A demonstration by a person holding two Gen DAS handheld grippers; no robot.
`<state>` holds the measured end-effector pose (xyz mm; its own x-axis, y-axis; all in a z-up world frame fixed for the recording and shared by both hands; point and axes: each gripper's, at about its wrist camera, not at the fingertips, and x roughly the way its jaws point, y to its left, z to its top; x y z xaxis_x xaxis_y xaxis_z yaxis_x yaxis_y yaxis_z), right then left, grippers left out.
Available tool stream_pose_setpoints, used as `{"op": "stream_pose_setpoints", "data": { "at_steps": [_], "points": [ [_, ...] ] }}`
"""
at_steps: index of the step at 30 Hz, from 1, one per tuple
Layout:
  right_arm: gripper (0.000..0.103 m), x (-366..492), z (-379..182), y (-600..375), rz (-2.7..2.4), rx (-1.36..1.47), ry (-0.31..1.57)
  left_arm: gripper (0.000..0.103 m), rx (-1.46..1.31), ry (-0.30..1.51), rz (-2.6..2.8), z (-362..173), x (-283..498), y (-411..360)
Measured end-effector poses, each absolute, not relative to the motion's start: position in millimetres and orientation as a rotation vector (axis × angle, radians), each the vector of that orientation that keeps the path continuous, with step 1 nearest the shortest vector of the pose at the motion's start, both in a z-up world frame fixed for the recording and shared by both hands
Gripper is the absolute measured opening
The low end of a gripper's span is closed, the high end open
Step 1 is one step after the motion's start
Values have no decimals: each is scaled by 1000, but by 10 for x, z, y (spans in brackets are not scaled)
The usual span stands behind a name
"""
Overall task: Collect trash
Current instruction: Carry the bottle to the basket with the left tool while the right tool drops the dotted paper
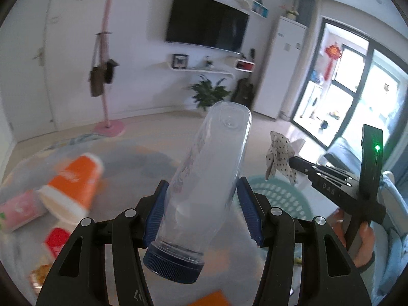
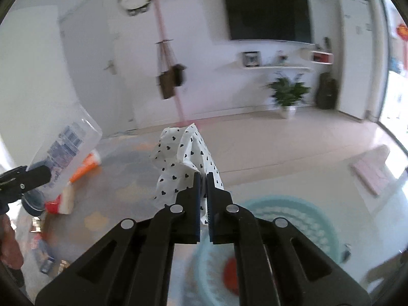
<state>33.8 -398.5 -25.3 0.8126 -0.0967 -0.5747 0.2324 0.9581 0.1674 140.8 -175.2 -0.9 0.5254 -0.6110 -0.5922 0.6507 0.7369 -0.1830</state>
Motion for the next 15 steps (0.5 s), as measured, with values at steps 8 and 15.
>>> {"op": "stream_pose_setpoints", "data": {
  "at_steps": [8,15],
  "points": [
    [3,6,-667,-4519,-262,358,655,53,116,789,-833,-404,1353,-2585],
    [7,-59,-983,-4749,-316,403,731,55,139,885,-876,-753,1438,-2985]
  ]
}}
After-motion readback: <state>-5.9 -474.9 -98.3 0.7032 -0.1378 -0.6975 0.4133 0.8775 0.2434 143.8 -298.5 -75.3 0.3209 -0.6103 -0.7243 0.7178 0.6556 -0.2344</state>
